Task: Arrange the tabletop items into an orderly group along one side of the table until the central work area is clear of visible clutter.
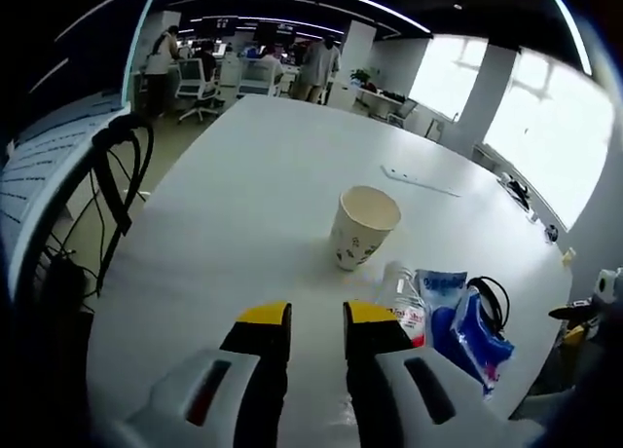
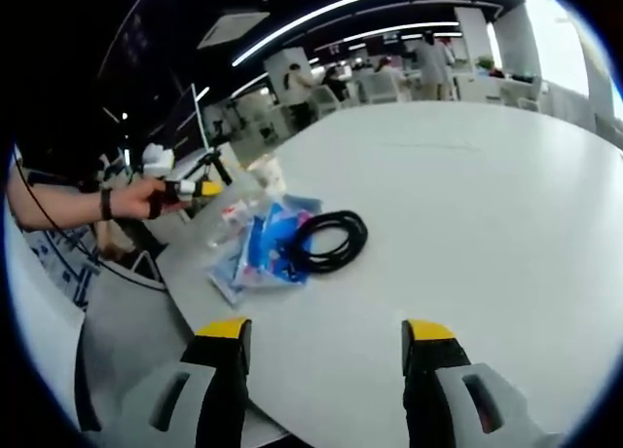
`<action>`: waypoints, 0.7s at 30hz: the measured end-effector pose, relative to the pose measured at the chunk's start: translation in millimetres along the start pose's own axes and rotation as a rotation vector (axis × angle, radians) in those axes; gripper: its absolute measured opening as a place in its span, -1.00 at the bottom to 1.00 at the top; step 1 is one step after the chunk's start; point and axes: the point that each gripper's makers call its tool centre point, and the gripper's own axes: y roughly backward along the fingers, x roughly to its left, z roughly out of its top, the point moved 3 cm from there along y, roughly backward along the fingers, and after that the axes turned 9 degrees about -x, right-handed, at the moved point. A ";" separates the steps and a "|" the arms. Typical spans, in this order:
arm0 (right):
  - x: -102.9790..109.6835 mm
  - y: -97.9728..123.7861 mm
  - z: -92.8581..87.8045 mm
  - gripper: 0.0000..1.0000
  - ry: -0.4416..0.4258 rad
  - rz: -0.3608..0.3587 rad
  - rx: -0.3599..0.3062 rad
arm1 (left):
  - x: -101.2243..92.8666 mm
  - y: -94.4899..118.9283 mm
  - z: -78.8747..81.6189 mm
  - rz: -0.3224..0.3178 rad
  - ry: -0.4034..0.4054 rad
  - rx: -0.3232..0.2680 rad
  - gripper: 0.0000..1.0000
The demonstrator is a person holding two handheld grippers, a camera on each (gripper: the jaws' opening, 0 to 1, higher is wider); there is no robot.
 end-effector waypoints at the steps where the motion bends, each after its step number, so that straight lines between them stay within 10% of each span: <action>1: 0.1 0.3 -0.4 0.27 -0.002 0.000 -0.001 | -1.4 0.5 -0.3 -0.003 -0.002 0.002 -0.61; 21: 1.2 -1.4 -3.1 0.27 -0.008 0.005 -0.004 | -39.0 -4.5 -11.9 -0.102 -0.002 0.088 -0.45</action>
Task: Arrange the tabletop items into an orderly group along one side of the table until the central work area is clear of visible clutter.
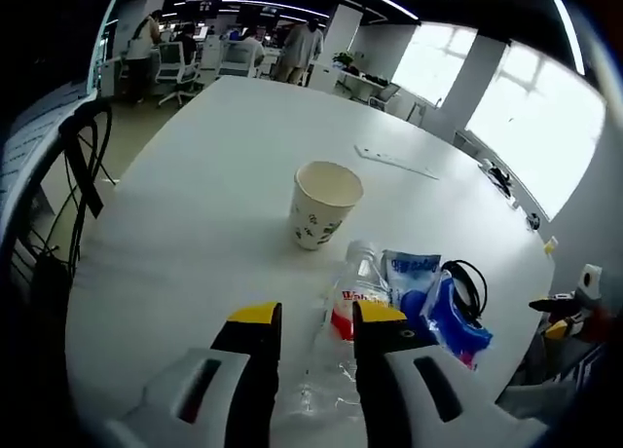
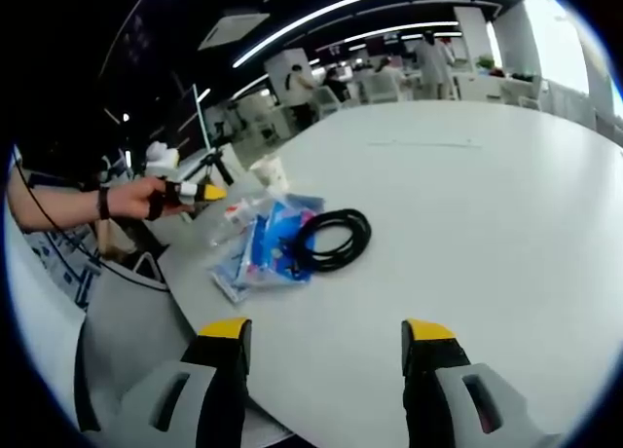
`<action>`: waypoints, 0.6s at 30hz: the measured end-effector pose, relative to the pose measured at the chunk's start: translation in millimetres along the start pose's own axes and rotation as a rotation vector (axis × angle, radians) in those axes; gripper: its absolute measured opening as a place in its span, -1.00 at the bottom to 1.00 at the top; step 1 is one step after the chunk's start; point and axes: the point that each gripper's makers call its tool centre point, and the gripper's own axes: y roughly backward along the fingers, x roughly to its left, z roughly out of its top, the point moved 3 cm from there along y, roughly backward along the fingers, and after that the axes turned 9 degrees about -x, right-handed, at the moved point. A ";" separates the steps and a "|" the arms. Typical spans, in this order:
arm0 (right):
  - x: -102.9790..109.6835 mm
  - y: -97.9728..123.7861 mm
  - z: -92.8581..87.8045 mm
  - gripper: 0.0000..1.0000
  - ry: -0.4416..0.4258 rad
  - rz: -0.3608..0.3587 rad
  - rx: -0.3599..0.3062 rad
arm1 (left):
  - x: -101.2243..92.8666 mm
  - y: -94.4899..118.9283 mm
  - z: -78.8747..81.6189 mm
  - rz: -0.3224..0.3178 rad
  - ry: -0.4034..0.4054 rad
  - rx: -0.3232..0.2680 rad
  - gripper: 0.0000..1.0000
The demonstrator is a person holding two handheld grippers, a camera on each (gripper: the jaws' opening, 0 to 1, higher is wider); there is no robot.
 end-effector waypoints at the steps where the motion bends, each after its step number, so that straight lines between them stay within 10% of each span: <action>1: -0.6 0.3 0.1 0.27 -0.001 -0.001 -0.001 | -2.1 -1.0 0.5 -0.004 -0.003 0.001 -0.44; 18: 0.3 1.7 -3.6 0.27 -0.009 -0.006 -0.004 | -25.5 -13.5 -0.3 -0.070 -0.136 0.126 -0.36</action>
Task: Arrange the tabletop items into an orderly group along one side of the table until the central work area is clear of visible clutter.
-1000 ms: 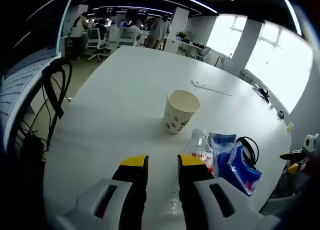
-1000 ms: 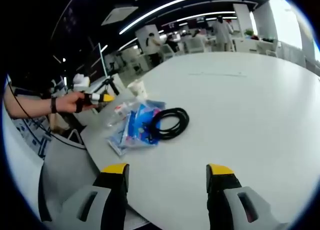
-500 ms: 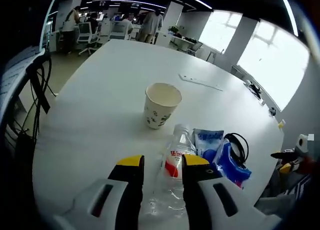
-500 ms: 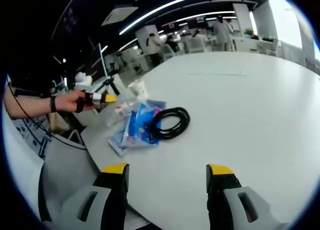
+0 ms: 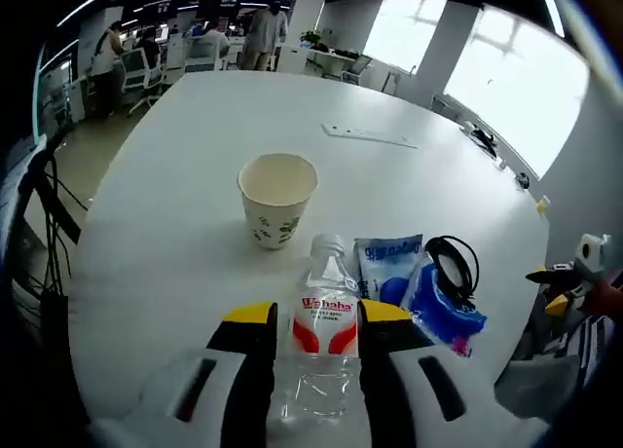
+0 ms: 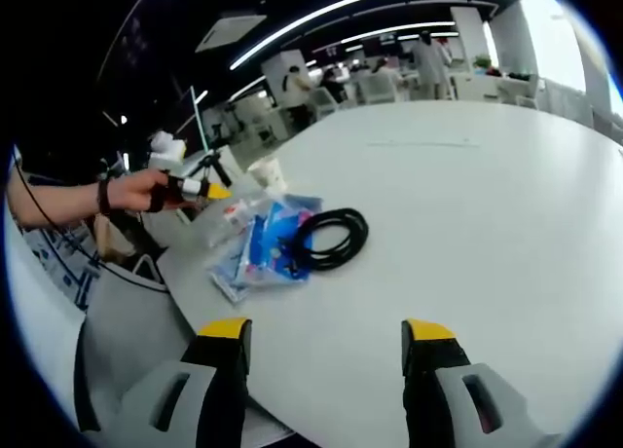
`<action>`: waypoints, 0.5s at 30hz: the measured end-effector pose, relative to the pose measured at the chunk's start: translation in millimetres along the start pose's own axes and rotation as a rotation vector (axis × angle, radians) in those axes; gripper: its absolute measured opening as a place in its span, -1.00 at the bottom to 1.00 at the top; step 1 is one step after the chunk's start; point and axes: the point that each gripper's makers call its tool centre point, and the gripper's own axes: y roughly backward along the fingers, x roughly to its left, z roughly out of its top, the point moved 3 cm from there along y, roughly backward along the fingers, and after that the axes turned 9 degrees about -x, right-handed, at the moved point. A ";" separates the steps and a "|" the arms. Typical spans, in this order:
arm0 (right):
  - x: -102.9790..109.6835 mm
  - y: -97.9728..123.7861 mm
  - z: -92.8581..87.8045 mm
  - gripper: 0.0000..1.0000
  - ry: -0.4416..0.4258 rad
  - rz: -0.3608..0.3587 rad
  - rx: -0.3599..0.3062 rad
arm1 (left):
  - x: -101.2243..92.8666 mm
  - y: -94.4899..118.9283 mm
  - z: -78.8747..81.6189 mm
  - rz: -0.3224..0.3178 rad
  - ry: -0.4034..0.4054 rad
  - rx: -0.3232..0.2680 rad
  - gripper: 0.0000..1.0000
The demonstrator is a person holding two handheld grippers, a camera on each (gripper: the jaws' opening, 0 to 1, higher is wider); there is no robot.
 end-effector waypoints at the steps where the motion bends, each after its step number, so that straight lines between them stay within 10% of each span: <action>1: 0.3 0.0 -0.3 0.27 -0.001 0.000 0.000 | -1.0 -0.8 -0.1 -0.003 -0.014 0.011 -0.35; 15: -1.5 4.5 -3.4 0.27 -0.010 -0.007 0.000 | -9.5 -11.4 -4.7 -0.009 -0.185 0.152 -0.32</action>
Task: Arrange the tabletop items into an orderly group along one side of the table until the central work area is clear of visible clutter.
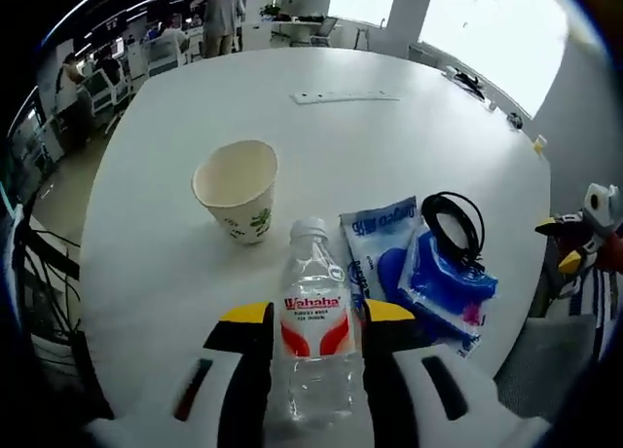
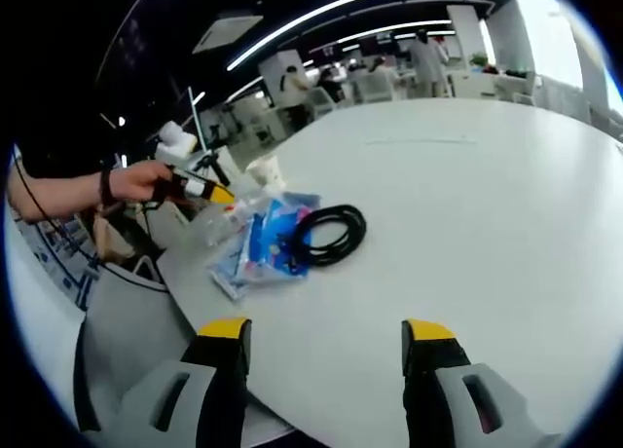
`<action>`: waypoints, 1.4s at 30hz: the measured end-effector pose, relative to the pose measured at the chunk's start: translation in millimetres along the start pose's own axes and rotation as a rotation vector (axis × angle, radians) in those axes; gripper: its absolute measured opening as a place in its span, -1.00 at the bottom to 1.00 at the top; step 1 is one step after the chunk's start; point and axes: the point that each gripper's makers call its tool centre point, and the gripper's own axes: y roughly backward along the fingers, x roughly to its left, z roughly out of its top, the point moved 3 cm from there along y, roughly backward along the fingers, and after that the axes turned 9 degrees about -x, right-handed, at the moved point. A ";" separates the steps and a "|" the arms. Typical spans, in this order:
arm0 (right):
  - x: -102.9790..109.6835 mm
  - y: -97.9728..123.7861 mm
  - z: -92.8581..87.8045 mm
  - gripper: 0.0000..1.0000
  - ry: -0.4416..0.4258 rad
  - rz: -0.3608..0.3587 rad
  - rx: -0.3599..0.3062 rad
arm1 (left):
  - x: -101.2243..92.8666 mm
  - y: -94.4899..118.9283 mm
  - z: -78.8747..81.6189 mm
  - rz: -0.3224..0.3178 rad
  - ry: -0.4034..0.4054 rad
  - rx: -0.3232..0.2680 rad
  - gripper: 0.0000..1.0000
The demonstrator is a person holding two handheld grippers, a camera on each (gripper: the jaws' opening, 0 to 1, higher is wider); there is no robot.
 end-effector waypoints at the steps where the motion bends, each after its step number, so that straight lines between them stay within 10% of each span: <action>1: 0.1 0.2 -0.3 0.27 0.001 0.001 0.002 | 0.6 -0.7 -0.2 0.002 -0.011 0.008 -0.31; 42: -11.5 4.3 -9.1 0.28 -0.039 -0.018 0.011 | 0.1 -31.4 -13.5 -0.005 -0.055 0.169 -0.21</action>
